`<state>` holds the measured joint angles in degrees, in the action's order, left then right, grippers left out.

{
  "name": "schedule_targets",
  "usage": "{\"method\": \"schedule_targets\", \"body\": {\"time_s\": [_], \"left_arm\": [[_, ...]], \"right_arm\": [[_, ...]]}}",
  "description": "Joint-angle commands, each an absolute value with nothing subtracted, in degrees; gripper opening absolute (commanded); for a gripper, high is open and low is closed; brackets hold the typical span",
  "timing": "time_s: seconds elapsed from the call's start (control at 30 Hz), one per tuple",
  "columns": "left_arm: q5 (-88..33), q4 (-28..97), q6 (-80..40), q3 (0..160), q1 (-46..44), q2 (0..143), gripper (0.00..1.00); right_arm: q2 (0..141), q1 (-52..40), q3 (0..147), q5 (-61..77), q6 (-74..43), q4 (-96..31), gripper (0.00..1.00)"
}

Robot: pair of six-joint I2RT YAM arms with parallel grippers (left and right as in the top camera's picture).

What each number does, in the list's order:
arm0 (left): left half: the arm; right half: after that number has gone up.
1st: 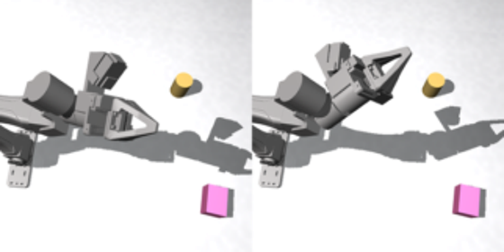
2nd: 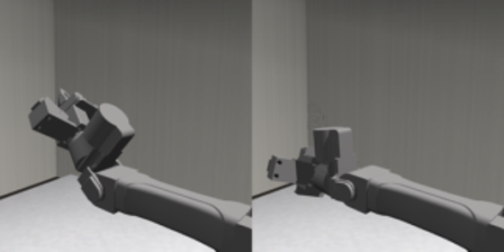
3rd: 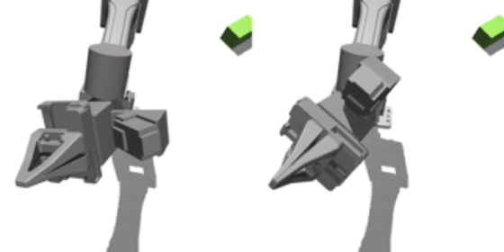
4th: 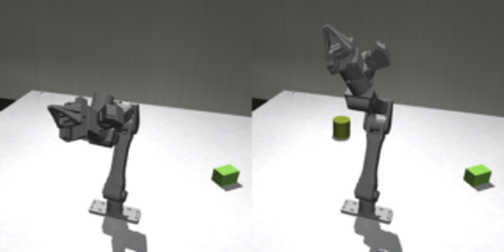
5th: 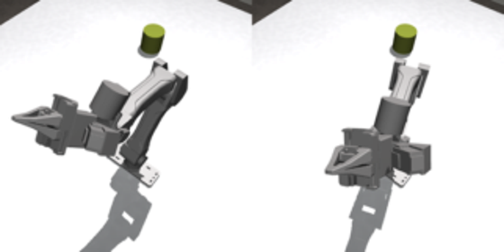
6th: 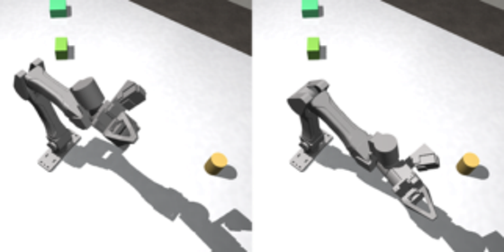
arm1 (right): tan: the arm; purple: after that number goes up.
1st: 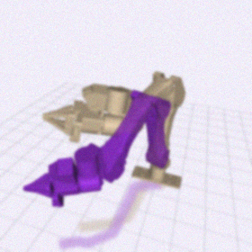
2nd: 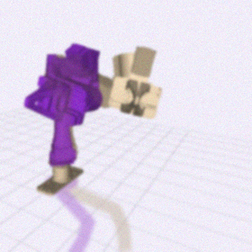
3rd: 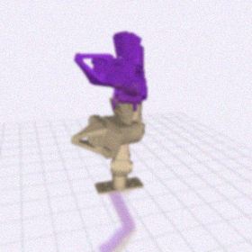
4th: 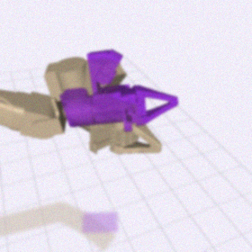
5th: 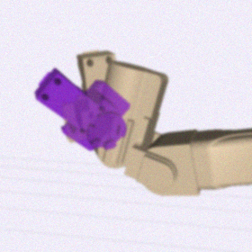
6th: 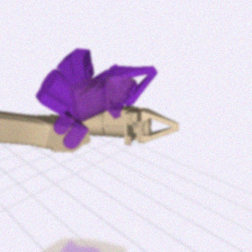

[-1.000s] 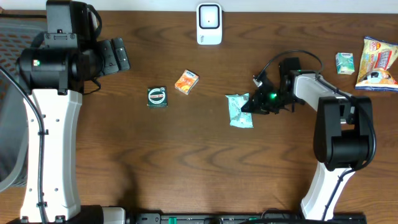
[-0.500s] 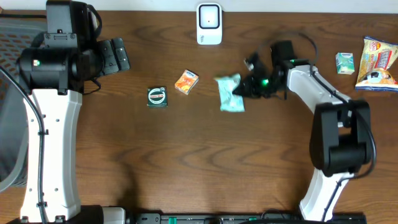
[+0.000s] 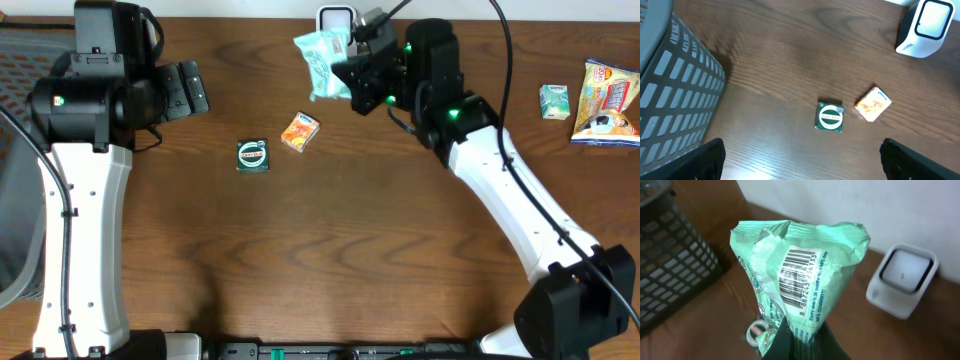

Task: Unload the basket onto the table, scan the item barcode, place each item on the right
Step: 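Lift the wipes pack and hold its barcode over the scanner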

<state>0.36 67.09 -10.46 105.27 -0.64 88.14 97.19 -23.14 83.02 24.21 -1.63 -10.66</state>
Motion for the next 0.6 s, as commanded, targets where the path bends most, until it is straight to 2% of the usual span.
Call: {"method": "schedule_targets", "body": {"time_s": [0.0,0.57], "left_arm": [[0.67,67.26,-10.31,105.23,-0.67,88.42,0.98],[0.67,67.26,-10.31,105.23,-0.67,88.42,0.98]], "right_arm": [[96.25,-24.88,83.77,20.45,1.85,-8.99,0.01],[96.25,-25.17,83.77,19.07,2.00,-8.62,0.01]]}}
